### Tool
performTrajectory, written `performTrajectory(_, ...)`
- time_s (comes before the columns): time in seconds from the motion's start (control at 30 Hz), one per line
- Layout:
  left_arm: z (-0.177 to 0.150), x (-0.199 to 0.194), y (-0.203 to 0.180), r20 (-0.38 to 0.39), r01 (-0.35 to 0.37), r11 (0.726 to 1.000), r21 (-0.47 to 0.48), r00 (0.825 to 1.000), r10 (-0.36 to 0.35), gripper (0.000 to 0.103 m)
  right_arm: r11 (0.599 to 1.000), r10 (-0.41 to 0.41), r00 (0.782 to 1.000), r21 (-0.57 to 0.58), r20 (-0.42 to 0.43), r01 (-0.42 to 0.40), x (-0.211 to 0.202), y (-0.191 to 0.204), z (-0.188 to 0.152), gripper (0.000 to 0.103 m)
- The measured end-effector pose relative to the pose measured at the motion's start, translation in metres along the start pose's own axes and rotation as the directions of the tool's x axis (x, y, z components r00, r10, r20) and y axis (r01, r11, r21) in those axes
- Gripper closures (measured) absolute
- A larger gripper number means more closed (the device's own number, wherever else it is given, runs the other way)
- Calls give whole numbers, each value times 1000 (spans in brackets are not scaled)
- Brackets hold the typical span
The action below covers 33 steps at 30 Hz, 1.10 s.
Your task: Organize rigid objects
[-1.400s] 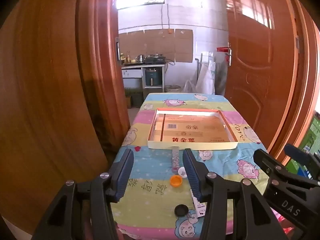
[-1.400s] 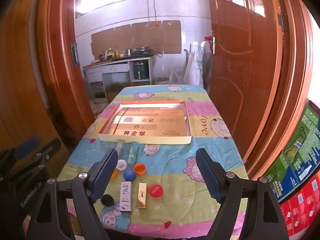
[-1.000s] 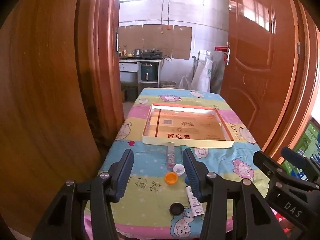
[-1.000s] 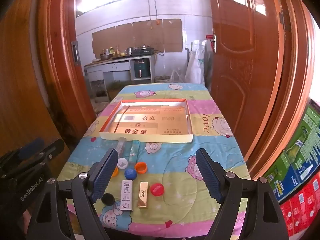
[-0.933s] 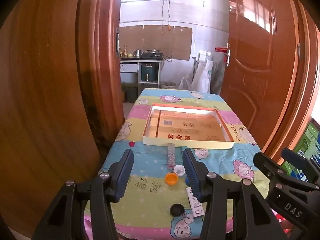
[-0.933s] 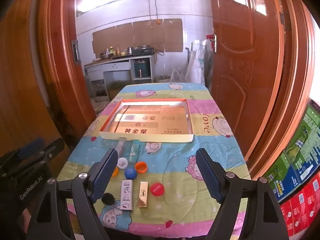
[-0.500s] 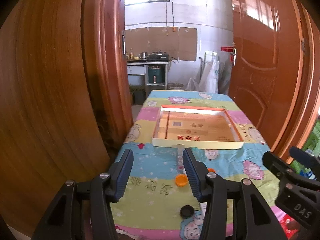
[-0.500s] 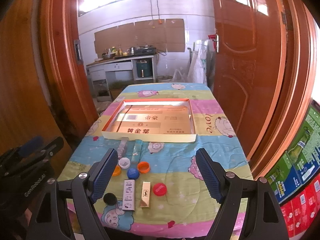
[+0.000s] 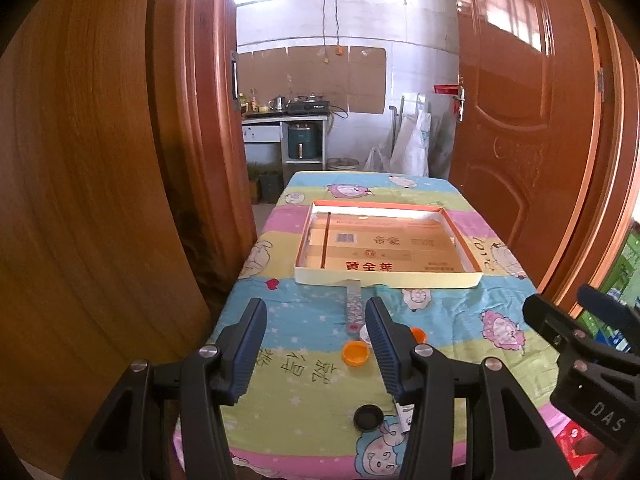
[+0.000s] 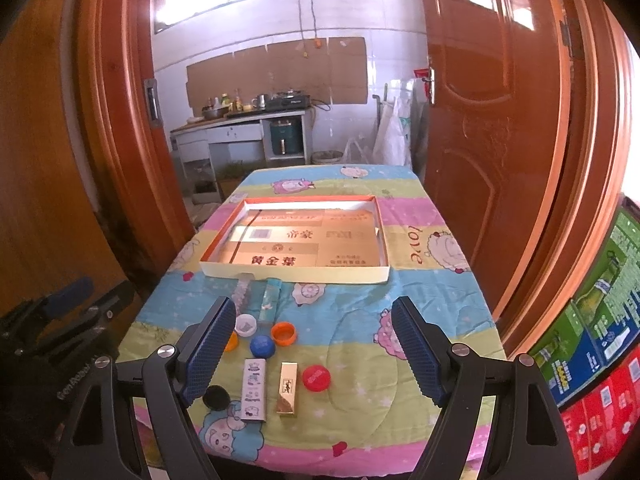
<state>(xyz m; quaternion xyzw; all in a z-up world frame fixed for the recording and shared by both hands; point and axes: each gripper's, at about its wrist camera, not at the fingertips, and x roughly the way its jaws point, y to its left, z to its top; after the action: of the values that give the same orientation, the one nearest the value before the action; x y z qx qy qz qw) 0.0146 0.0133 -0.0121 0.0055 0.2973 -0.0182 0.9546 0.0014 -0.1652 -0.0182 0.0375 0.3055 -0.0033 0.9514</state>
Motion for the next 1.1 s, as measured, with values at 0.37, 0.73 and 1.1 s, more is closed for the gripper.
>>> performTrajectory(0.37,0,1,0,5,15,1000,-17,1000,-15,52,1000,2,1000,5,-6,-2,1,-1,-1,22)
performTrajectory(0.73,-2,1,0,9,14,1000,-4,1000,-14,52,1000,1,1000,1,-4,-1,2,-2,-1,22)
performTrajectory(1.1,-2,0,-2,9,30,1000,6,999,-30,52,1000,0,1000,2,-5,0,2,-1,-1,22)
